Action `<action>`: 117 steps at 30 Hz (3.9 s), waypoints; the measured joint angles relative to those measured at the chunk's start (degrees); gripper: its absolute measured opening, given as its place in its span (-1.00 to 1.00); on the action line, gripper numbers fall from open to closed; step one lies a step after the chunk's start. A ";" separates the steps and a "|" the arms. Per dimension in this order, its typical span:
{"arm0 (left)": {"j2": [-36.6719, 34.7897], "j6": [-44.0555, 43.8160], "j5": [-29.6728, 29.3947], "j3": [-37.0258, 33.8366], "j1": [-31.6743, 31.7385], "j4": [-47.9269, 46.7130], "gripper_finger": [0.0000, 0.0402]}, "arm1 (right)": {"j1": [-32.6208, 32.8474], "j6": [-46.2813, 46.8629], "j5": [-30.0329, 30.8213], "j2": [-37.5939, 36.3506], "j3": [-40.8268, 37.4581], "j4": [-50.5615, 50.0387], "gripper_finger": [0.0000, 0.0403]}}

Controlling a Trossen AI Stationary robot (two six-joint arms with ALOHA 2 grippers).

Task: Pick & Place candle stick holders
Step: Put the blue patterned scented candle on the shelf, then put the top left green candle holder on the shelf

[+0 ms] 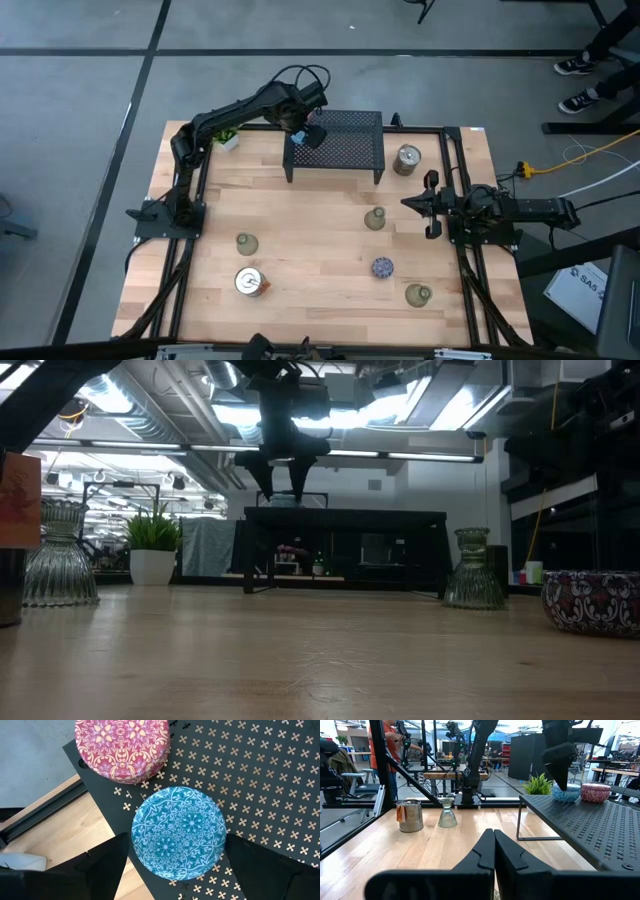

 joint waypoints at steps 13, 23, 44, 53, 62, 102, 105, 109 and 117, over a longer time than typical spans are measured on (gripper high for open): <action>0.00 0.19 0.23 2.36 -0.82 -0.88 0.64 | 0.00 0.00 0.00 0.00 -0.01 -0.01 -1.00; -1.85 4.12 0.12 5.75 -3.25 -3.83 0.63 | 0.02 0.00 0.00 0.00 0.00 0.01 -1.00; -3.76 13.58 1.16 5.75 -11.85 -9.32 0.63 | 0.02 0.00 0.00 0.00 -0.02 -0.01 -1.00; -3.76 15.15 3.41 5.72 -14.23 -7.24 0.63 | 0.01 0.00 -0.02 0.00 -0.02 0.01 -1.00; -8.69 13.22 5.95 -9.27 -16.96 0.09 0.63 | 0.02 0.02 -0.02 0.00 0.00 0.01 -1.00; -27.39 6.04 5.72 -37.35 -48.80 6.55 0.87 | 0.01 0.00 -0.02 0.00 -0.01 -0.02 -1.00; -27.39 7.11 4.63 -37.35 -50.12 6.54 0.87 | 0.01 0.00 -0.02 0.00 0.00 -0.01 -1.00; -27.39 7.90 4.46 -37.35 -51.49 6.48 0.87 | -0.01 0.00 -0.02 0.00 -0.01 -0.01 -1.00; -27.39 5.49 4.13 -37.35 -53.02 6.61 0.87 | 0.02 0.00 -0.02 0.00 -0.01 -0.02 -1.00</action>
